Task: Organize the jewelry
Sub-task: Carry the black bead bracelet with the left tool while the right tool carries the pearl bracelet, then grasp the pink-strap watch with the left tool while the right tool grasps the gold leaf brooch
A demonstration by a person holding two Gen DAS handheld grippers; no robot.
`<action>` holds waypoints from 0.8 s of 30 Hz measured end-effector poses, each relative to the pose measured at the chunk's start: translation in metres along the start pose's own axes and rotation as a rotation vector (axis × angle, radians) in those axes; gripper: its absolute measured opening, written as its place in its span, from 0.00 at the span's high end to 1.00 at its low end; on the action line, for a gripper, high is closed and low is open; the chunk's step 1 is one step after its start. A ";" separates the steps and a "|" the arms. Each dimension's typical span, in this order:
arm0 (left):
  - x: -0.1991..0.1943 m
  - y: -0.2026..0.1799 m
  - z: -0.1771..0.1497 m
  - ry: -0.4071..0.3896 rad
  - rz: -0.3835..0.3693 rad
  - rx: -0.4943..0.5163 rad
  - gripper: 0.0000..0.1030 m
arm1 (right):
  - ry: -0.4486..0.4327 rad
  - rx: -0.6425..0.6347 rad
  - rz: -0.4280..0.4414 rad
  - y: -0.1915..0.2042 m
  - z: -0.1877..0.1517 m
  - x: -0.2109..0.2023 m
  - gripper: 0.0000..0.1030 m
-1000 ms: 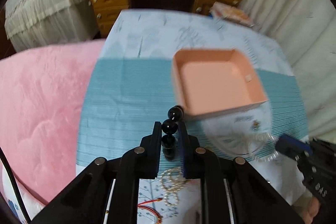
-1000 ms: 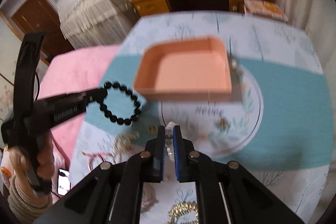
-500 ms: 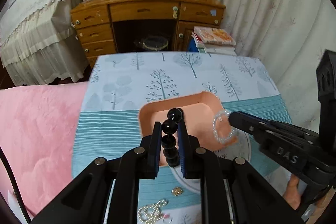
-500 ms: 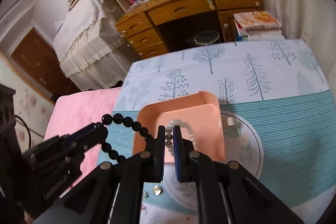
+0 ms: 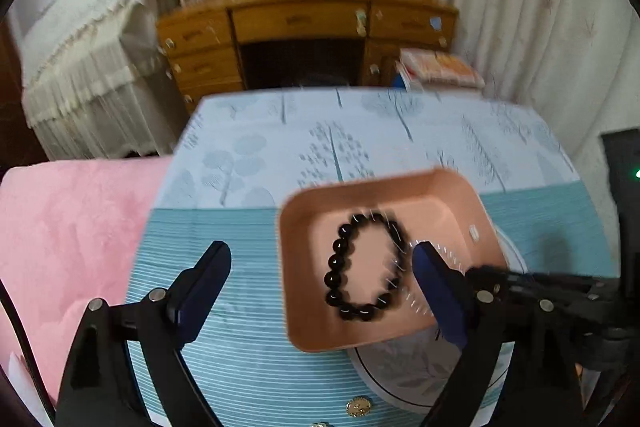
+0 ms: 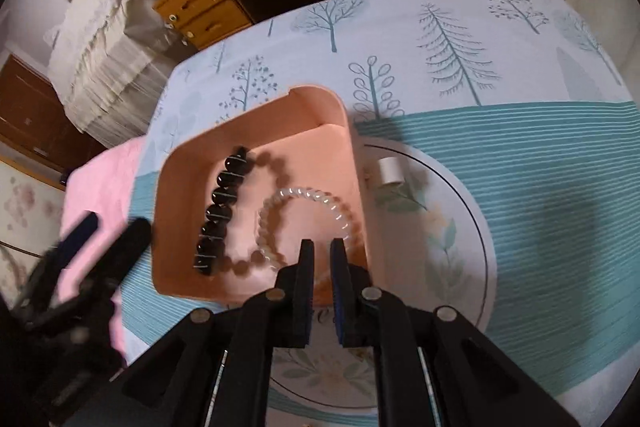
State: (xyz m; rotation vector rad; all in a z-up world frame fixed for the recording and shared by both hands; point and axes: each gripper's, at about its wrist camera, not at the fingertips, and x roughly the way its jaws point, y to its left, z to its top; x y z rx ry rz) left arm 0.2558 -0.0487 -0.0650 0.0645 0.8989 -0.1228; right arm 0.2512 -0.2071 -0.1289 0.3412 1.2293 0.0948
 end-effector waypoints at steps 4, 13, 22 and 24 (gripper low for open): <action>-0.013 0.008 0.000 -0.004 -0.008 -0.047 0.12 | 0.025 -0.013 -0.016 0.002 -0.008 0.000 0.90; -0.054 0.017 -0.009 -0.020 0.034 0.006 0.12 | -0.129 -0.030 0.028 0.007 -0.023 -0.045 0.54; -0.105 0.031 -0.031 -0.014 0.003 -0.014 0.12 | -0.335 -0.122 0.048 0.017 -0.064 -0.108 0.54; -0.115 0.034 -0.037 -0.017 -0.011 -0.025 0.12 | -0.311 -0.128 0.060 0.014 -0.075 -0.115 0.54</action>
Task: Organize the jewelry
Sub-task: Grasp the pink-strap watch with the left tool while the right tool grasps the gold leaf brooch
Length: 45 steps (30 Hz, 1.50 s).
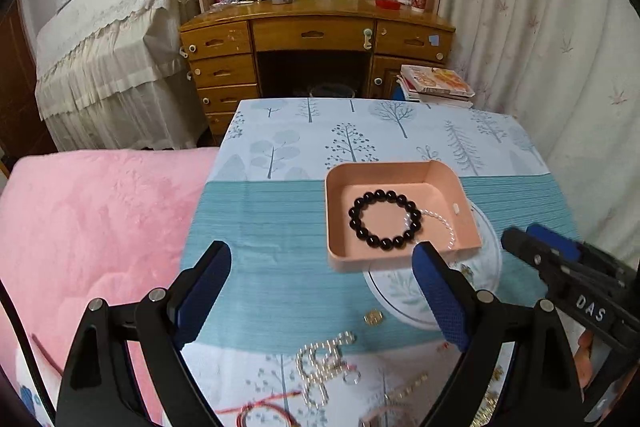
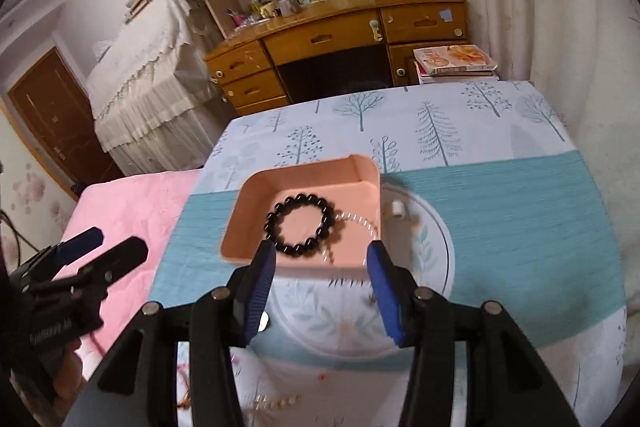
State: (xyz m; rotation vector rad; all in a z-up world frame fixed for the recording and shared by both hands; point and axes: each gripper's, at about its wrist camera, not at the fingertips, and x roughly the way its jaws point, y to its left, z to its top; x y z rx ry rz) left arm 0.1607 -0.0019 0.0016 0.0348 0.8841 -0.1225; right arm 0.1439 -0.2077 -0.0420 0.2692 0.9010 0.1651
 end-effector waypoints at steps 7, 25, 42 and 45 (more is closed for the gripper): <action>-0.047 0.002 -0.035 -0.074 -0.016 0.023 0.12 | 0.042 -0.034 -0.015 0.002 -0.042 -0.031 0.53; -0.043 -0.001 -0.155 0.026 -0.089 -0.037 0.12 | 0.011 -0.188 -0.096 -0.006 -0.136 -0.059 0.53; 0.008 -0.069 -0.180 0.227 -0.206 0.087 0.53 | 0.134 -0.291 -0.072 -0.024 -0.165 -0.016 0.53; 0.016 -0.070 -0.180 0.253 -0.225 0.073 0.59 | 0.150 -0.325 -0.069 -0.021 -0.168 -0.008 0.54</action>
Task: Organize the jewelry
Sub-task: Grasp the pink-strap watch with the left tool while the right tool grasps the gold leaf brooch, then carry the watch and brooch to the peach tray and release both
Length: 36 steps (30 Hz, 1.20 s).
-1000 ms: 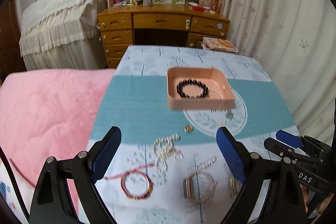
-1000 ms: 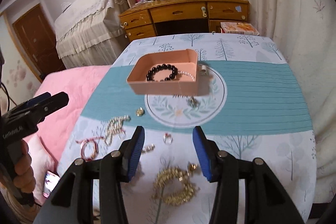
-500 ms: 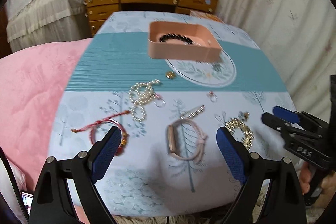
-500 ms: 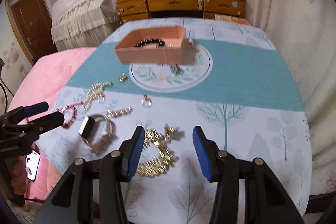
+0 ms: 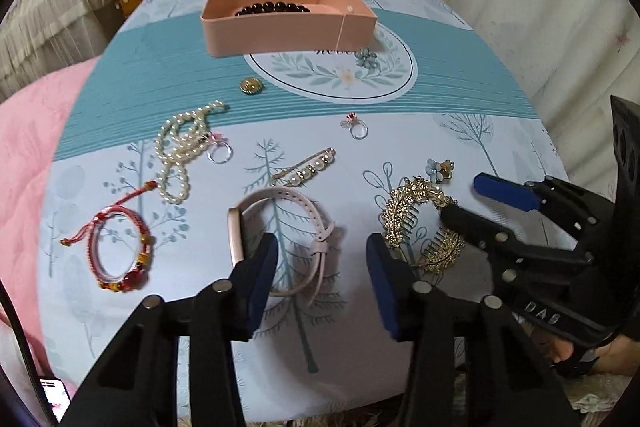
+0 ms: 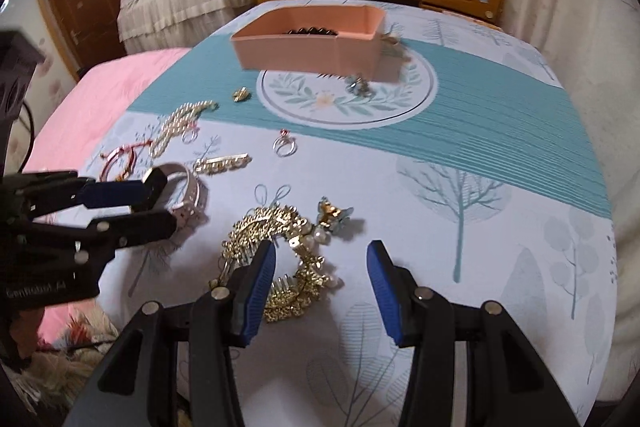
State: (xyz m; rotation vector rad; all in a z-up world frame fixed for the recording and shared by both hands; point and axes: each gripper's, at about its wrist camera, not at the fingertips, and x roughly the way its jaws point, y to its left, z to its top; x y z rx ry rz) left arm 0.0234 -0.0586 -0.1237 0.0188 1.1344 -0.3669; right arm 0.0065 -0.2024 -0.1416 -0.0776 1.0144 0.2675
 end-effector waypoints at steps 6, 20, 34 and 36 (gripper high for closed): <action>0.008 0.000 0.003 0.020 -0.004 -0.012 0.63 | 0.000 -0.049 0.002 0.006 -0.001 0.011 0.70; 0.026 -0.003 0.005 0.090 0.011 -0.021 0.82 | -0.028 -0.088 -0.013 0.010 -0.003 0.011 0.84; 0.014 -0.003 0.003 0.030 0.030 -0.018 0.94 | -0.020 -0.085 -0.009 0.010 -0.002 0.008 0.85; 0.006 -0.002 0.003 0.000 0.038 -0.013 0.94 | -0.028 -0.074 0.013 0.008 0.000 0.002 0.86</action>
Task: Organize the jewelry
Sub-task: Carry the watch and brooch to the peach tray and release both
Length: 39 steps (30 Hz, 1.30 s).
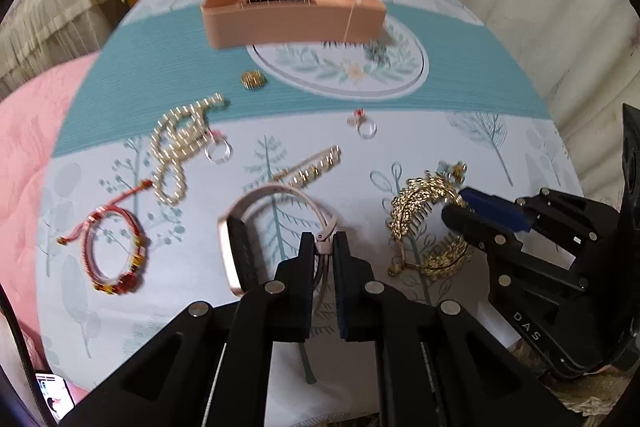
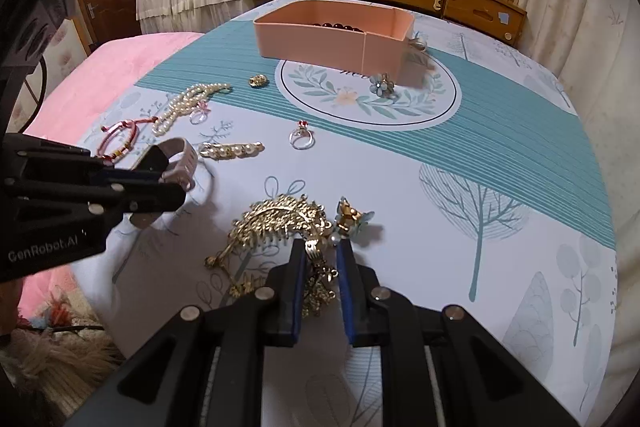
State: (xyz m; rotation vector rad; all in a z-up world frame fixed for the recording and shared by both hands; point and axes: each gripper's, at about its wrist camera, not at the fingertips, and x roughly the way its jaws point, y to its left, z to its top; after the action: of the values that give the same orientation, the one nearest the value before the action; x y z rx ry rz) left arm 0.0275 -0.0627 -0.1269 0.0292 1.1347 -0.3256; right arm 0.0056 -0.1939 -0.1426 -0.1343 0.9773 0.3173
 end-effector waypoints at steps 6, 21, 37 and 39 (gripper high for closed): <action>-0.019 0.005 0.006 -0.062 0.003 -0.002 0.94 | -0.054 0.012 0.057 -0.001 0.011 -0.026 0.89; -0.087 0.058 0.075 -0.192 -0.126 -0.128 0.94 | -0.228 -0.019 0.049 -0.006 0.086 -0.067 0.89; -0.026 0.064 0.207 -0.183 -0.126 -0.153 0.94 | -0.244 0.340 0.017 -0.078 0.189 0.009 0.89; -0.004 0.064 0.218 -0.174 -0.109 -0.161 0.94 | -0.229 0.377 0.013 -0.084 0.191 0.025 0.89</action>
State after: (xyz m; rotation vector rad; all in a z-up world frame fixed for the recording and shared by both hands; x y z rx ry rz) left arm 0.2358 -0.0420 -0.0388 -0.2000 0.9883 -0.3267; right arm 0.1969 -0.2202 -0.0598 0.2473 0.7949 0.1511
